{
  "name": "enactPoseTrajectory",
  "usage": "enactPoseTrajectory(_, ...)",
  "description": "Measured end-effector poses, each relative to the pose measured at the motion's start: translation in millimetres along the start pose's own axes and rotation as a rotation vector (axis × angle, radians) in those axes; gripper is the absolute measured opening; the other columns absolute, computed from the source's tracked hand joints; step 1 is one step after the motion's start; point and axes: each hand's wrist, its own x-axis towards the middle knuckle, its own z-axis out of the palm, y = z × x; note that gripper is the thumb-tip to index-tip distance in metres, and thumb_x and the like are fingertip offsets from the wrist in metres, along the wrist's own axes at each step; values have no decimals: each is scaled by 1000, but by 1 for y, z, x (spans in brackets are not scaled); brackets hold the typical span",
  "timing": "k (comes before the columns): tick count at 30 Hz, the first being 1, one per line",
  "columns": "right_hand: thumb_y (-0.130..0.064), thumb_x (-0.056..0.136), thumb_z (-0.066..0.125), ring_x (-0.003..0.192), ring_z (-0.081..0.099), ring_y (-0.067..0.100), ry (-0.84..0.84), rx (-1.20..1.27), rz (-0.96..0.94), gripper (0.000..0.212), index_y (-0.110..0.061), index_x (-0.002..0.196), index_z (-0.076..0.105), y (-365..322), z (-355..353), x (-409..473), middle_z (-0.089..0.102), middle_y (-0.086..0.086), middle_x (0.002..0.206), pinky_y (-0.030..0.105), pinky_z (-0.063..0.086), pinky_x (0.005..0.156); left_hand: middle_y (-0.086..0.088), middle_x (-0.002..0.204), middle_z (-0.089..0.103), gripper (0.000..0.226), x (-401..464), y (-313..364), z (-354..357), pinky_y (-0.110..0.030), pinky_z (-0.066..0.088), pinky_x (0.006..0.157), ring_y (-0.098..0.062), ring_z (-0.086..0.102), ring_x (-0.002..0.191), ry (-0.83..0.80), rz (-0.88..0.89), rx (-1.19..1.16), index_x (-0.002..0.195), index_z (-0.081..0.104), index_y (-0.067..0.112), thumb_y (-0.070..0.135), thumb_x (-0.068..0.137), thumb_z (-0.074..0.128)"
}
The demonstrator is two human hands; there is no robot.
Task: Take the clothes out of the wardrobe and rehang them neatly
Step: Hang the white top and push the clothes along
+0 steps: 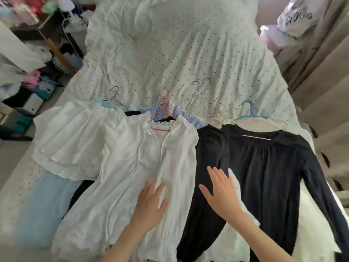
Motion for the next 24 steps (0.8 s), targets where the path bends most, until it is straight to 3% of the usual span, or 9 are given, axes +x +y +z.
enactPoseTrajectory(6,-49,96,35,144,9,21,-143,-100,-110,66,-21,149,10,0,5,97,17,2,155,41,4,116,-2,156,6,91,66,-16,4,-33,3,115,-22,-3,144,-19,-81,1,147,16,26,62,67,-6)
enactPoseTrajectory(9,-45,95,41,140,23,23,-137,-103,-141,64,-14,147,19,-2,15,155,30,6,150,43,13,115,-6,156,10,92,113,-41,4,-37,8,115,-26,3,144,-61,-128,53,146,21,23,61,67,-4)
enactPoseTrajectory(13,-38,95,45,134,34,25,-178,-16,-77,60,-11,145,25,-6,31,222,37,8,145,39,26,112,-15,151,26,67,170,-69,0,-44,20,112,-36,19,140,-97,-167,94,142,34,14,45,84,23)
enactPoseTrajectory(16,-33,97,44,135,33,26,-247,63,-25,57,-10,145,24,-11,41,269,36,10,147,35,27,109,-23,132,50,53,209,-92,5,-55,43,92,-46,46,121,-136,-153,102,126,55,7,31,81,42)
enactPoseTrajectory(19,-30,98,43,133,35,28,-232,86,18,55,-8,144,25,-16,49,315,37,12,145,36,28,107,-23,124,56,54,238,-112,10,-55,52,77,-46,55,110,-235,-161,93,120,59,7,30,71,54)
enactPoseTrajectory(21,-28,98,41,130,38,30,-227,86,66,50,-7,142,28,-20,53,342,40,13,141,39,30,105,-19,134,49,58,251,-121,13,-56,50,83,-44,49,119,-286,-164,55,129,52,13,36,75,49)
enactPoseTrajectory(24,-26,100,35,124,43,32,-310,112,139,43,-6,138,33,-26,63,371,47,16,134,43,35,101,-7,155,12,69,258,-130,18,-55,30,105,-34,18,140,-308,-158,78,145,13,31,52,80,23)
